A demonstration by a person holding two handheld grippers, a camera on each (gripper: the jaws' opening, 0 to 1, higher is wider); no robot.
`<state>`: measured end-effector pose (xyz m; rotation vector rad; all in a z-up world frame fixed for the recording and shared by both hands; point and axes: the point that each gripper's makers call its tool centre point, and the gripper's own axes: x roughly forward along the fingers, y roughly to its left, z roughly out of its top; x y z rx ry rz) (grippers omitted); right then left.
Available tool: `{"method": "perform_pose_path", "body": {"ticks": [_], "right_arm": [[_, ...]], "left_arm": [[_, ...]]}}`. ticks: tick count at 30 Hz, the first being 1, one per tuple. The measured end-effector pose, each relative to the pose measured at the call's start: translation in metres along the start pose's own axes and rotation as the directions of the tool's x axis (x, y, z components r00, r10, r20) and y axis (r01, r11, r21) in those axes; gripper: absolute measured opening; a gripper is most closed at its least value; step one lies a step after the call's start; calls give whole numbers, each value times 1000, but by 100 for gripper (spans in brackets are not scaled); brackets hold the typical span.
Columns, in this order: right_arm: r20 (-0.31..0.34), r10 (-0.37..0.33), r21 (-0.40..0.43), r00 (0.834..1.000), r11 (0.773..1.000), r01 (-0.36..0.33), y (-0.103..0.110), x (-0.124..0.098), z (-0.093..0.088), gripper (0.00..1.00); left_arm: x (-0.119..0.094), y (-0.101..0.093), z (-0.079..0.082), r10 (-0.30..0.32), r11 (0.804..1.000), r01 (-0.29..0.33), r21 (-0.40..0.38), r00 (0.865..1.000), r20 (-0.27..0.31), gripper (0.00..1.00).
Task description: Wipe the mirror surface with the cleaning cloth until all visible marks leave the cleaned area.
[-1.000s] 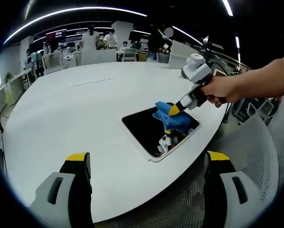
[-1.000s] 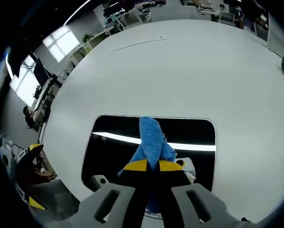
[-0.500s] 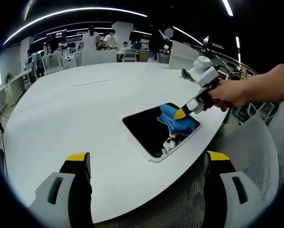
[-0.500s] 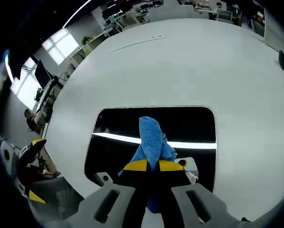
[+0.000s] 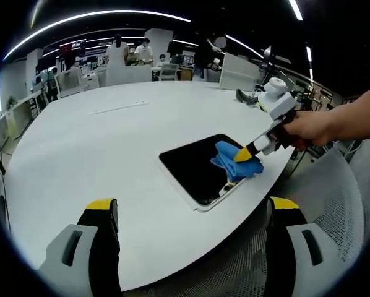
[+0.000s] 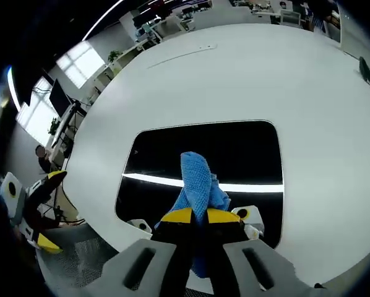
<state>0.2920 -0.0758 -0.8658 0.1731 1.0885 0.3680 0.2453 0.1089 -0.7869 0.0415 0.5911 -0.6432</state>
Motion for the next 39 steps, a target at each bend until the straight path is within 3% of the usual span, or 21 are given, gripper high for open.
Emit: {"method": "perform_pose_path", "body": {"ticks": [19, 39], "right_arm": [[-16, 26, 18, 1000, 1000, -25, 4, -11, -22, 0], [-34, 62, 22, 998, 998, -61, -5, -13, -20, 1]], "left_arm": [[0, 0, -1, 0, 1000, 0, 2, 1000, -4, 99], [0, 0, -1, -2, 1000, 2, -5, 1000, -2, 99]]}}
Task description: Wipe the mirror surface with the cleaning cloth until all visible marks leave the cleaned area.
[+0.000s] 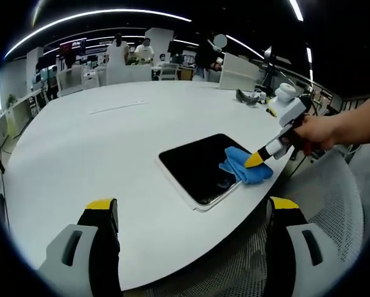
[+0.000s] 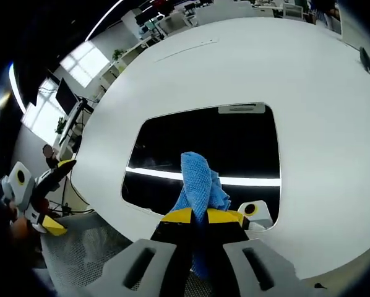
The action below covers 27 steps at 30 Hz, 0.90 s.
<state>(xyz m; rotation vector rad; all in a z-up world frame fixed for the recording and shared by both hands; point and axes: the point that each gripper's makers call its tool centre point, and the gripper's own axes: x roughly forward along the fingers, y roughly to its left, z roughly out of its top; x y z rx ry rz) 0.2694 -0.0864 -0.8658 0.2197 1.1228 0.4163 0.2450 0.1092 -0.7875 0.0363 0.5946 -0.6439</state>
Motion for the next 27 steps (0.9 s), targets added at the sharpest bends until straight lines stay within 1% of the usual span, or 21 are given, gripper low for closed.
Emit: {"method": "perform_pose_path", "body": {"ticks": [7, 20, 27], "right_arm": [[1, 3, 9, 1000, 1000, -3, -9, -4, 0, 1], [2, 1, 0, 1000, 1000, -1, -17, -8, -1, 1], [7, -8, 19, 1000, 1000, 7, -27, -13, -1, 1]], "left_arm": [[0, -1, 0, -6, 1000, 6, -2, 1000, 1, 99], [0, 0, 1, -1, 1000, 1, -2, 1000, 5, 99], [0, 0, 2, 0, 1000, 0, 0, 1000, 5, 99]]}}
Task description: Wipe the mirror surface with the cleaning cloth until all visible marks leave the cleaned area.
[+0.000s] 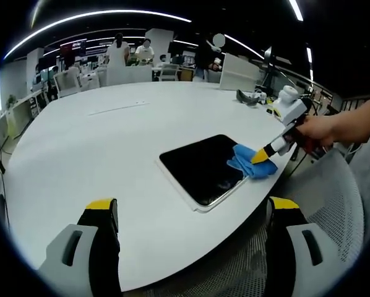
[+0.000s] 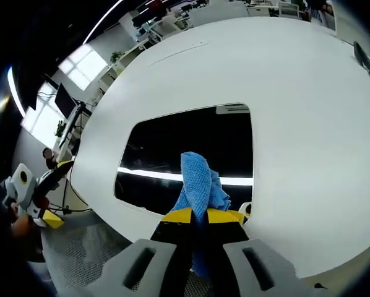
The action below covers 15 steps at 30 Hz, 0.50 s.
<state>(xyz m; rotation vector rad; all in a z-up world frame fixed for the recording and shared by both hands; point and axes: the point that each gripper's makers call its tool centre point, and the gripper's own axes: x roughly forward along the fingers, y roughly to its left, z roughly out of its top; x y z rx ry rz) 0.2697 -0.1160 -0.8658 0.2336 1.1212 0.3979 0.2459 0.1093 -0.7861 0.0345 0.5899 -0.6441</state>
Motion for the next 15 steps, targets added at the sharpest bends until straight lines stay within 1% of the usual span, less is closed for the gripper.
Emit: {"method": "perform_pose_path", "body": {"ticks": [5, 15], "right_arm": [[0, -5, 10, 1000, 1000, 5, -4, -2, 0, 1], [-2, -6, 11, 1000, 1000, 6, -5, -2, 0, 1]], "left_arm": [[0, 0, 0, 0, 1000, 0, 0, 1000, 0, 99], [0, 0, 0, 1, 1000, -1, -1, 1000, 1, 99]]}}
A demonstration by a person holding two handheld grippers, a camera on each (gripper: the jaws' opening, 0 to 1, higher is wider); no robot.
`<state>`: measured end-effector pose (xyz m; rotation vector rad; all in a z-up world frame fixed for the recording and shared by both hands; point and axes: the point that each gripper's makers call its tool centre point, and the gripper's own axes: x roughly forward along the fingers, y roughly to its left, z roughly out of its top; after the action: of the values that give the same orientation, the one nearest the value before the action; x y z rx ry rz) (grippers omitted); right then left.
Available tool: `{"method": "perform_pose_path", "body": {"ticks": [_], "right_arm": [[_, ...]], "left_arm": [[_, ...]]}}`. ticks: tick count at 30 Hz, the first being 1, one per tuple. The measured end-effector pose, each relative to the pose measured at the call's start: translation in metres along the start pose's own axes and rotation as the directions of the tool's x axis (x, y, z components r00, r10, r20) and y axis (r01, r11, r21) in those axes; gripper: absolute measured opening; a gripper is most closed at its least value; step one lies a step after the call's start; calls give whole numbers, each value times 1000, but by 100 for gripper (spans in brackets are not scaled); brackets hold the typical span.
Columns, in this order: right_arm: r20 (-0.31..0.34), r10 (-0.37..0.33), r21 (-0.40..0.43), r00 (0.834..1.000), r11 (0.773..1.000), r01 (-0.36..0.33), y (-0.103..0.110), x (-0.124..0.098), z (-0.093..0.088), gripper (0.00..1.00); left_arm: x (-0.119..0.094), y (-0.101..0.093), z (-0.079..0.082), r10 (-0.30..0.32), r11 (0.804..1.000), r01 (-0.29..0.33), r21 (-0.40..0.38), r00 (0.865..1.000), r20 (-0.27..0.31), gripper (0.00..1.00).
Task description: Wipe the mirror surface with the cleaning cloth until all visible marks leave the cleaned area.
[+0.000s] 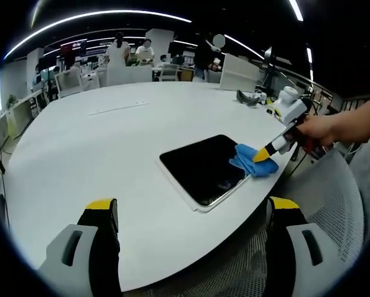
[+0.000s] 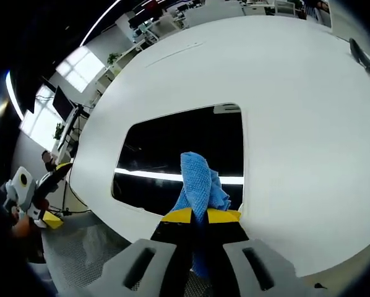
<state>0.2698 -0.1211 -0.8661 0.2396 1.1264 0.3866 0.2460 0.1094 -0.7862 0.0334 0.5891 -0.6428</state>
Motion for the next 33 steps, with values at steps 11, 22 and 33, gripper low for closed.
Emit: {"method": "perform_pose_path", "body": {"ticks": [11, 22, 33], "right_arm": [[-6, -12, -10, 1000, 1000, 12, -2, 3, 6, 0], [-7, -29, -29, 1000, 999, 29, -5, 7, 17, 0], [-6, -43, -44, 999, 998, 42, -8, 12, 31, 0]], "left_arm": [[0, -1, -1, -3, 1000, 3, 1, 1000, -5, 99], [0, -1, 0, -4, 1000, 4, -1, 1000, -5, 99], [0, 1, 0, -2, 1000, 2, -28, 1000, 1, 99]]}}
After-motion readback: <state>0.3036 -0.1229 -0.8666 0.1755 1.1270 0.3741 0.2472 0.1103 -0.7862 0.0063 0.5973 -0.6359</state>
